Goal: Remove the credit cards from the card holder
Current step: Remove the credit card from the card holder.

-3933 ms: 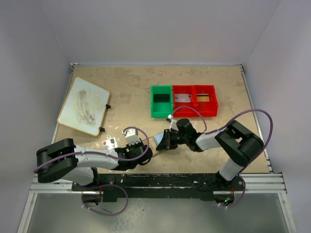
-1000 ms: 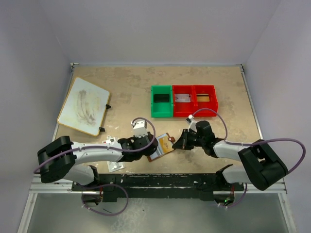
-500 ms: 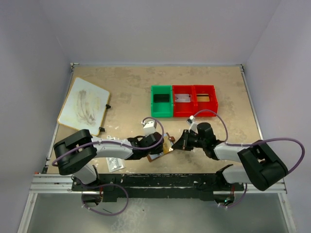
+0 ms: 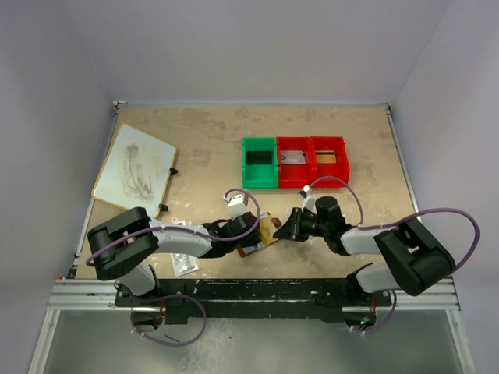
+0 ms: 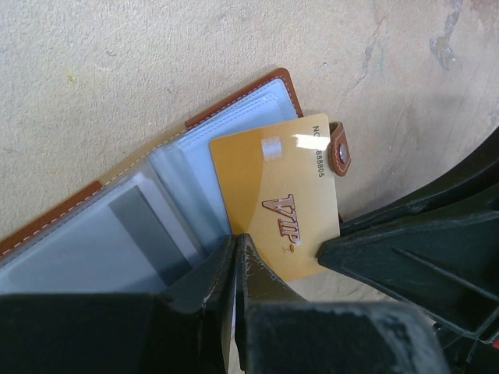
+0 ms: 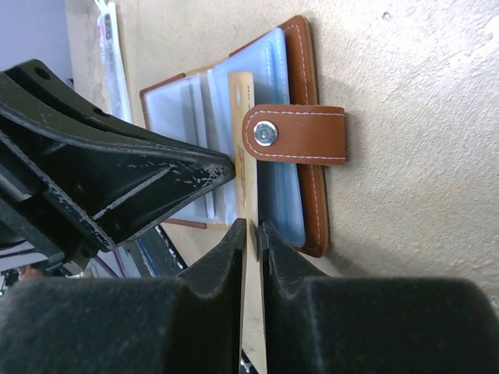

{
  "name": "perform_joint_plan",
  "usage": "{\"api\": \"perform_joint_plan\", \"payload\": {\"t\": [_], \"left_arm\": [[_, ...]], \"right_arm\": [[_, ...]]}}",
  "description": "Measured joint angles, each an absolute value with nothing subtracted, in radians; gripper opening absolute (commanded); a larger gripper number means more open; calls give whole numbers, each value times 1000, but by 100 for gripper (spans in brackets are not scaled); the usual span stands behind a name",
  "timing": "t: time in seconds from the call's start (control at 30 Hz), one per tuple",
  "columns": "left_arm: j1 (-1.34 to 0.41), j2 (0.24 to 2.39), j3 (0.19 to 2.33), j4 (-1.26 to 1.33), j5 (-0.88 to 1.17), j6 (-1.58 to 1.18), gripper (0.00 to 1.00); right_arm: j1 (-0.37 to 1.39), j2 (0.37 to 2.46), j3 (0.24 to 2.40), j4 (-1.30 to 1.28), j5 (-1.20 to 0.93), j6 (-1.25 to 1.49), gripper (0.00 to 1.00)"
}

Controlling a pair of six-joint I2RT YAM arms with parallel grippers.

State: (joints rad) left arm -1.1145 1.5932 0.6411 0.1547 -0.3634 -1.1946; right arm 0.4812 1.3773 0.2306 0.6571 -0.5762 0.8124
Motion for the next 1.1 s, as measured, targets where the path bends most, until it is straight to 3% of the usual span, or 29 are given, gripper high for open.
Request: {"api": "perform_joint_plan", "payload": {"t": [0.5,0.67,0.83,1.1], "left_arm": [[-1115,1591,641,147,-371,-1194,0],[-1115,1589,641,141,-374,-1193,0],[-1115,1579,641,125,-379,-1193,0],[-1115,1489,650,-10,-424,-1157,19]], "right_arm": [[493,1491,316,685,-593,796,19],[493,1522,363,666,-593,761,0],[495,1512,399,607,-593,717,0],[497,1317,418,434,-562,631,0]]}}
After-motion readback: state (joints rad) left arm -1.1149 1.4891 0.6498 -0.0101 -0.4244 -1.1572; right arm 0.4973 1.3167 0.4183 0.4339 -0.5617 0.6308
